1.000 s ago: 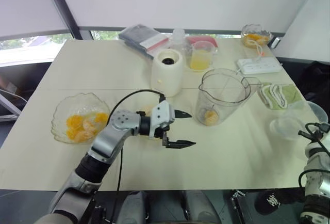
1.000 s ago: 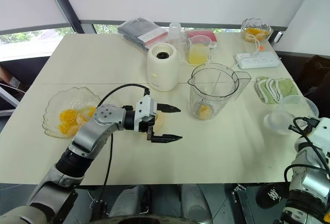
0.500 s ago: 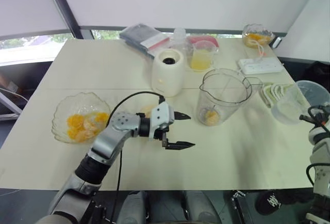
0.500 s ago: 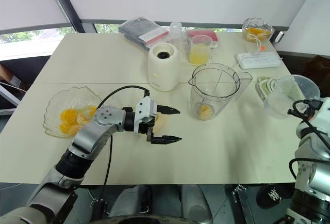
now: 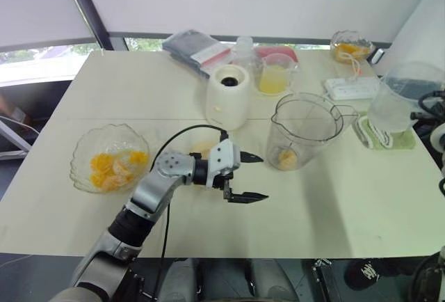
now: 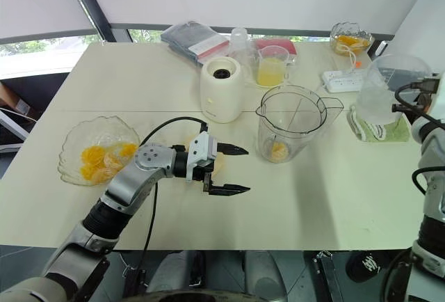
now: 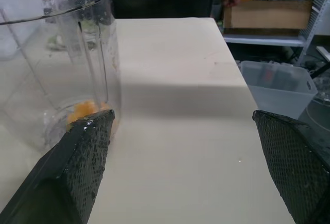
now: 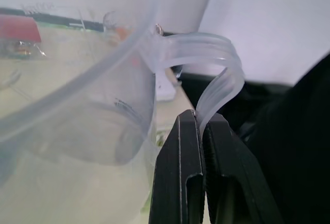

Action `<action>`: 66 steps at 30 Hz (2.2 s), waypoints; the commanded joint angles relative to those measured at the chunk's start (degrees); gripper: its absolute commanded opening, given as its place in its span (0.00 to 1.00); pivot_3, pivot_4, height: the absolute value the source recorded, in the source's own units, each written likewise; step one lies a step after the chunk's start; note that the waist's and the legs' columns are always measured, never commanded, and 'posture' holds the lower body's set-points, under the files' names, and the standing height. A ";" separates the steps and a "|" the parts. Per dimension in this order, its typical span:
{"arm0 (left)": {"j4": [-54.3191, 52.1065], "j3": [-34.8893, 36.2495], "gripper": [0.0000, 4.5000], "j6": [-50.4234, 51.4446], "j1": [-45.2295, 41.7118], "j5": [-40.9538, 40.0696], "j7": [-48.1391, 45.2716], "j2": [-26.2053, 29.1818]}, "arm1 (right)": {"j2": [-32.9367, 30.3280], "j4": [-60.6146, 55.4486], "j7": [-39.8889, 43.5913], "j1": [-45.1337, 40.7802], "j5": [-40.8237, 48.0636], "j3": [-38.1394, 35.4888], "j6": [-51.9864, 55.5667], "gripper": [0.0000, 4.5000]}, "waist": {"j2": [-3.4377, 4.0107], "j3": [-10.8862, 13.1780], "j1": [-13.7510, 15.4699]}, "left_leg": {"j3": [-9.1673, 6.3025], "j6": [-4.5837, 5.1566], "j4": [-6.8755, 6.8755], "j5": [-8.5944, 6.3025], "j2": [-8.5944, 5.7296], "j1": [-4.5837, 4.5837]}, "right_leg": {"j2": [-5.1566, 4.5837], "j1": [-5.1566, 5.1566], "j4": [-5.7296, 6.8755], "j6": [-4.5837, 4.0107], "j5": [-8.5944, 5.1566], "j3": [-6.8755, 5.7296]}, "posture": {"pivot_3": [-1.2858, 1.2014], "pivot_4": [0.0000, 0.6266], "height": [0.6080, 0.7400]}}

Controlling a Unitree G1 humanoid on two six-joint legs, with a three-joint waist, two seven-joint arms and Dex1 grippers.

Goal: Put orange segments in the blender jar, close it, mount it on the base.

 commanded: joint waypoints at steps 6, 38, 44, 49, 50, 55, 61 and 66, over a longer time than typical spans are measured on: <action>0.45 -0.09 1.00 -2.75 0.82 0.25 0.21 -1.11 | -4.04 -6.87 2.66 -3.26 -3.06 0.62 1.26 0.01 | 0.01 -0.01 0.45 | 0.00 0.00 -0.06 0.00 0.01 -0.24 | 0.02 -0.31 0.04 0.03 0.02 -0.01 | 0.52 0.24 1.00; 0.41 4.95 1.00 2.55 -0.13 -4.56 1.07 -1.32 | -8.46 -21.15 9.68 -1.78 -13.20 7.85 2.65 0.01 | 0.01 -0.01 0.47 | 0.01 -0.02 0.00 0.02 0.00 -0.29 | -0.01 -0.36 0.09 0.04 0.02 -0.03 | 0.52 0.24 1.00; -2.82 9.16 1.00 -0.02 1.32 -6.66 3.55 -2.06 | -8.40 -20.95 11.36 -1.46 -14.42 8.56 1.59 0.01 | 0.01 -0.01 0.50 | 0.01 -0.03 0.01 0.02 0.01 -0.29 | -0.02 -0.36 0.10 0.04 0.03 -0.04 | 0.52 0.24 1.00; -3.92 10.75 1.00 -3.10 2.37 -5.97 6.60 -2.51 | -8.67 -20.73 12.62 -0.71 -15.77 8.98 0.34 0.01 | 0.01 -0.01 0.55 | 0.01 -0.04 0.02 0.03 0.01 -0.29 | -0.02 -0.35 0.11 0.04 0.03 -0.04 | 0.52 0.24 1.00; -3.96 11.18 1.00 -3.58 2.53 -6.12 7.55 -2.86 | -8.90 -20.66 12.91 -0.52 -16.17 9.12 -0.06 0.01 | 0.01 -0.01 0.57 | 0.00 -0.04 0.02 0.03 0.01 -0.29 | -0.02 -0.35 0.11 0.05 0.03 -0.04 | 0.52 0.24 1.00; -4.50 13.00 1.00 -4.02 2.75 -7.08 10.96 -4.34 | -9.58 -20.42 14.38 -0.07 -18.09 9.37 -1.74 0.01 | 0.01 -0.01 0.59 | 0.01 -0.05 0.06 0.03 0.00 -0.30 | -0.03 -0.35 0.12 0.05 0.04 -0.04 | 0.52 0.24 1.00; -5.16 13.03 1.00 -3.40 2.81 -8.24 11.65 -4.15 | -10.81 -19.33 15.99 0.23 -20.73 9.71 -4.53 0.01 | 0.01 -0.02 0.56 | 0.01 -0.06 0.07 0.04 -0.01 -0.28 | -0.01 -0.35 0.16 0.05 0.04 -0.04 | 0.52 0.24 1.00; -5.15 12.70 1.00 -3.69 2.51 -8.23 11.64 -4.18 | -12.24 -18.29 17.37 0.78 -23.58 10.28 -7.95 0.01 | 0.01 -0.02 0.56 | 0.01 -0.07 0.07 0.05 -0.02 -0.28 | -0.01 -0.35 0.16 0.06 0.04 -0.04 | 0.52 0.24 1.00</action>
